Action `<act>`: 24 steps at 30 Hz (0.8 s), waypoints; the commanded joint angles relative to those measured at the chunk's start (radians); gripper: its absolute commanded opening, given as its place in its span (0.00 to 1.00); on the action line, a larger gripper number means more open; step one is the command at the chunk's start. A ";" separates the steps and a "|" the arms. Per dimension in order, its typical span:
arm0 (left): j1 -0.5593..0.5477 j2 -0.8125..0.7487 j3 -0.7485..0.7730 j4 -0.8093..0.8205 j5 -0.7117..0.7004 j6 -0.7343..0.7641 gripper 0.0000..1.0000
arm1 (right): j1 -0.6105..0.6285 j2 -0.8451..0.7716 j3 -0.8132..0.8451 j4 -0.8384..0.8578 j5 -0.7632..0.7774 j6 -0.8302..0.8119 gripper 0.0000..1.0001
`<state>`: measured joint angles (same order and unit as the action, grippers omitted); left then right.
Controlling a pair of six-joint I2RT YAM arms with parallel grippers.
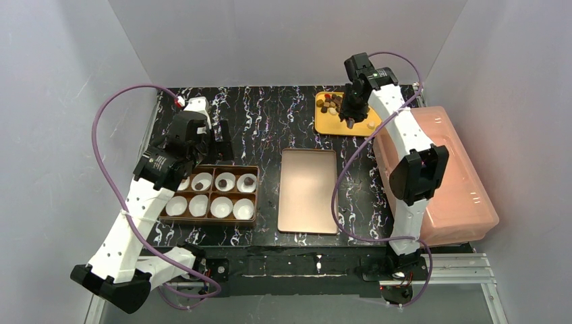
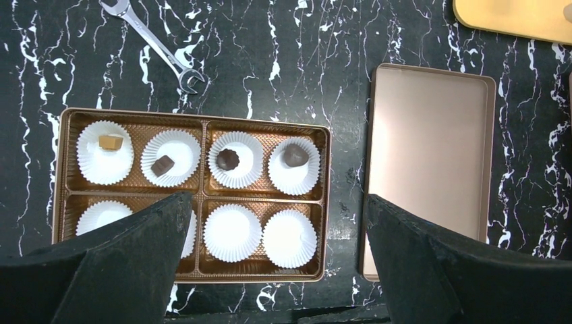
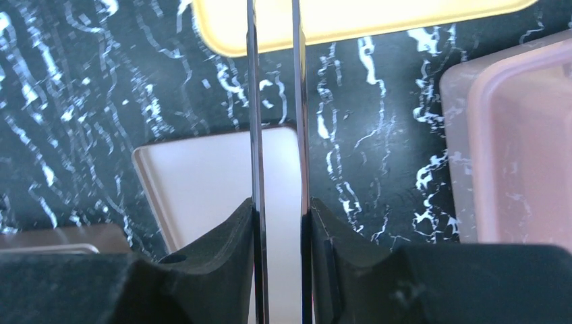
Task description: Pack the chocolate
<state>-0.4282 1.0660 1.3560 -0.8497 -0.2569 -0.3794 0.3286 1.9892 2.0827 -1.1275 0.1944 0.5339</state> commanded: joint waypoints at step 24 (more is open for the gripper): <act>0.003 -0.007 0.300 -0.242 -0.189 -0.094 0.99 | 0.665 0.015 0.149 0.200 -0.268 -0.035 0.31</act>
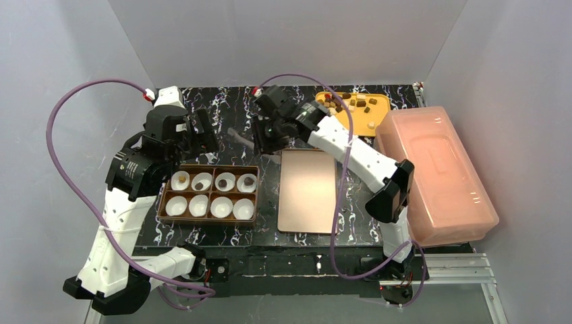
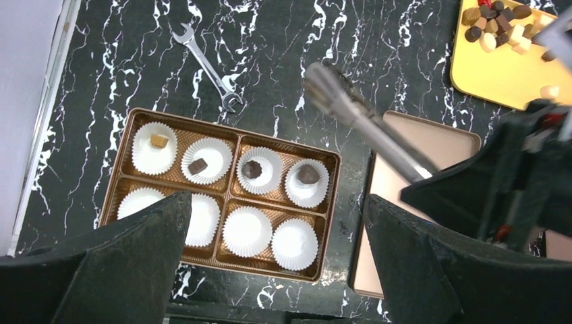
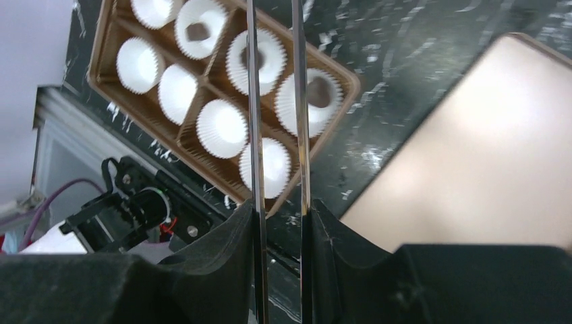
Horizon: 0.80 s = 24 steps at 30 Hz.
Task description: Pack the chocolate
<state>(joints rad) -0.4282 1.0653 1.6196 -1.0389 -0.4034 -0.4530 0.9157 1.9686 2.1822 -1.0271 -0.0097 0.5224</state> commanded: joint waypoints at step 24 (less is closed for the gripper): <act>0.003 -0.009 0.083 -0.140 -0.072 -0.026 0.99 | 0.295 0.274 0.095 0.349 -0.243 -0.119 0.33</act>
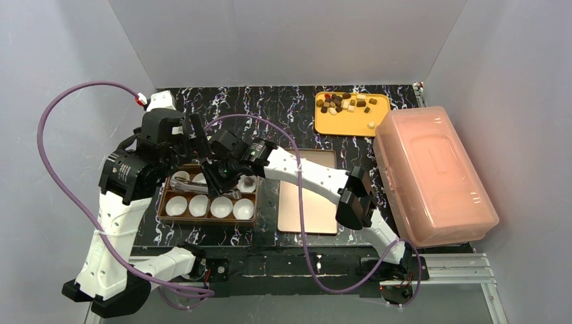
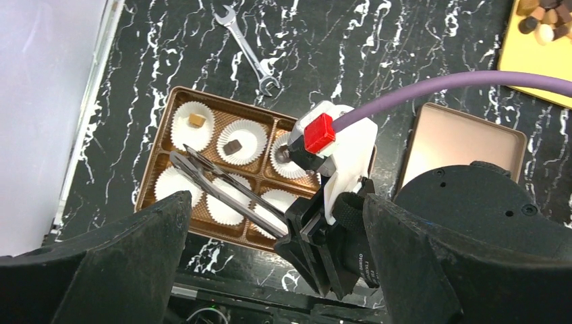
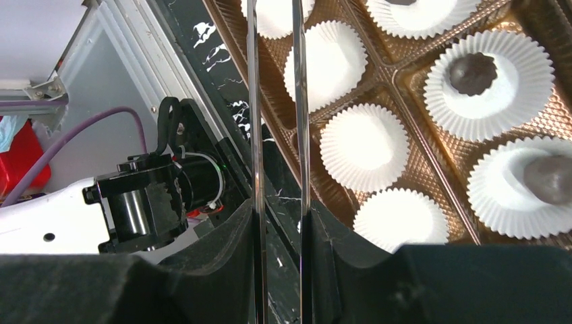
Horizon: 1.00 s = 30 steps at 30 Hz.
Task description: Pack the chocolate
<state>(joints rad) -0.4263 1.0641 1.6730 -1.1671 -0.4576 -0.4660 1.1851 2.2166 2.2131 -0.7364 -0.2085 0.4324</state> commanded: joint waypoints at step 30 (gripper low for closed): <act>0.001 -0.024 -0.005 0.015 -0.016 -0.002 0.99 | 0.053 0.142 0.134 0.039 -0.093 -0.019 0.42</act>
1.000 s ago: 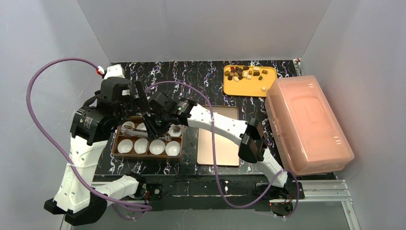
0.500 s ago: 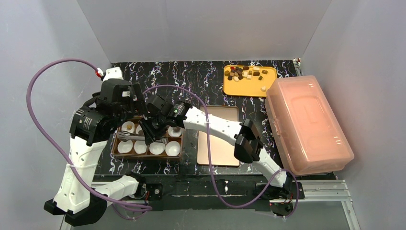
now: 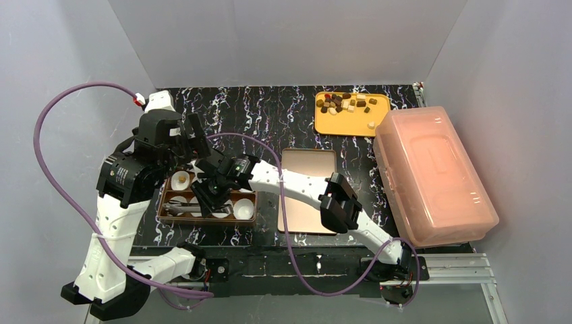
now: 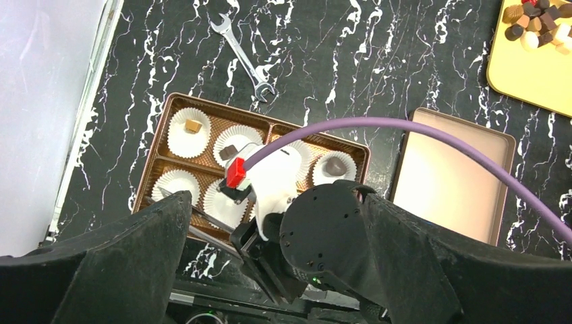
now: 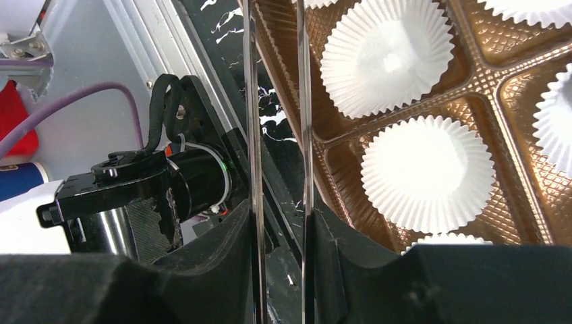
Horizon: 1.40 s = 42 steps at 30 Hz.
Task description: Pack the chocolate
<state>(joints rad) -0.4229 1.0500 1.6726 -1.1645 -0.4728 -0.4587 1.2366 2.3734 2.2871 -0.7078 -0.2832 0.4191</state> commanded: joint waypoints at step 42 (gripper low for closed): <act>-0.003 -0.048 0.055 0.235 0.048 0.035 1.00 | -0.213 -0.364 -0.138 -0.060 0.182 -0.021 0.46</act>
<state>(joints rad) -0.4229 1.0122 1.7176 -0.9699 -0.4320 -0.4271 1.0912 2.1021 2.2044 -0.7574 -0.1513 0.3897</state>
